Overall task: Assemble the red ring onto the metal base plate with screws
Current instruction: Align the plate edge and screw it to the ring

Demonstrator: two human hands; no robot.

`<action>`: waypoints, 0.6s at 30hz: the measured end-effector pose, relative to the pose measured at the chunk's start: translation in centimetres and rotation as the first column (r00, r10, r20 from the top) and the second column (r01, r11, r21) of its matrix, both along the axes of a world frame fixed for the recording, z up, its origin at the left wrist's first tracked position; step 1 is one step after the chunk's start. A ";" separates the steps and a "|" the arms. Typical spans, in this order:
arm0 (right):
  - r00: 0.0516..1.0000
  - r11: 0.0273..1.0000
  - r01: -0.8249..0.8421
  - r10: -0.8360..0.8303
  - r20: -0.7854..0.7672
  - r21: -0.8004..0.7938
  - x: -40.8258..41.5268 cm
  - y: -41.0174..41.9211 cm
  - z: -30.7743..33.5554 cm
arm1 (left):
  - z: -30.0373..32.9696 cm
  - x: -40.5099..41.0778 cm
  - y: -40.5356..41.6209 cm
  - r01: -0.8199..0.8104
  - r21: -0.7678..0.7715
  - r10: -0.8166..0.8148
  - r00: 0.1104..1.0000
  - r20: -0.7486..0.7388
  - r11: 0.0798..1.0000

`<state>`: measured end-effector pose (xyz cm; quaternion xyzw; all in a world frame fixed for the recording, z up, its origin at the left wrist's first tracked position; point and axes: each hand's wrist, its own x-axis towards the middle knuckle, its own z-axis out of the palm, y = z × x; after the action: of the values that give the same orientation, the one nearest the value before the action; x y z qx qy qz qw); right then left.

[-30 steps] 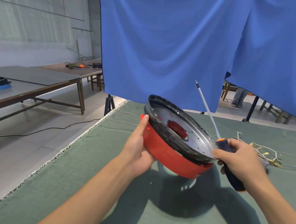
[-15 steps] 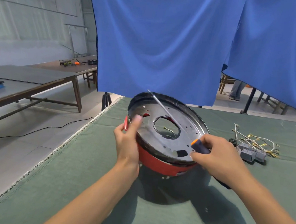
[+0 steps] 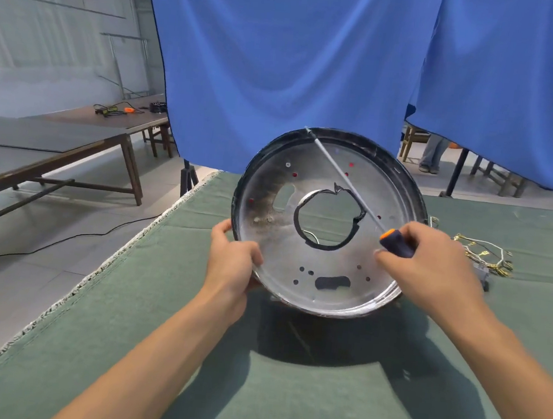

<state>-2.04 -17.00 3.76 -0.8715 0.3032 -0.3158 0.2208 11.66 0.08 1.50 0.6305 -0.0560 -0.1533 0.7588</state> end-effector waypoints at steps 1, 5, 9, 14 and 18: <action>0.999 0.999 0.027 -0.027 0.020 -0.017 -0.1 -0.1 0.1 | -0.1 0.1 0.0 -0.014 0.011 0.014 1.000 -0.014 1.000; 0.994 0.993 0.084 -0.077 0.083 -0.078 -0.3 -0.4 0.2 | 0.3 0.0 0.1 -0.020 0.073 0.022 1.000 -0.017 0.997; 0.997 0.992 0.079 -0.077 0.025 -0.100 -0.1 -0.8 -0.1 | 0.5 0.0 0.3 0.012 0.069 -0.006 0.997 -0.083 0.998; 0.990 0.994 0.093 -0.098 -0.106 -0.051 -0.1 -1.4 -0.9 | 0.0 0.2 0.4 0.052 0.071 -0.038 0.981 -0.190 0.996; 0.984 0.997 0.077 -0.077 -0.160 -0.007 -0.1 -1.4 -1.2 | -0.1 0.2 0.5 0.028 -0.006 -0.028 0.969 -0.247 1.000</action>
<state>-2.11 -18.41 2.59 -0.8818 0.3535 -0.2531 0.1827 11.87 0.58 1.43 0.6047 0.0297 -0.2412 0.7584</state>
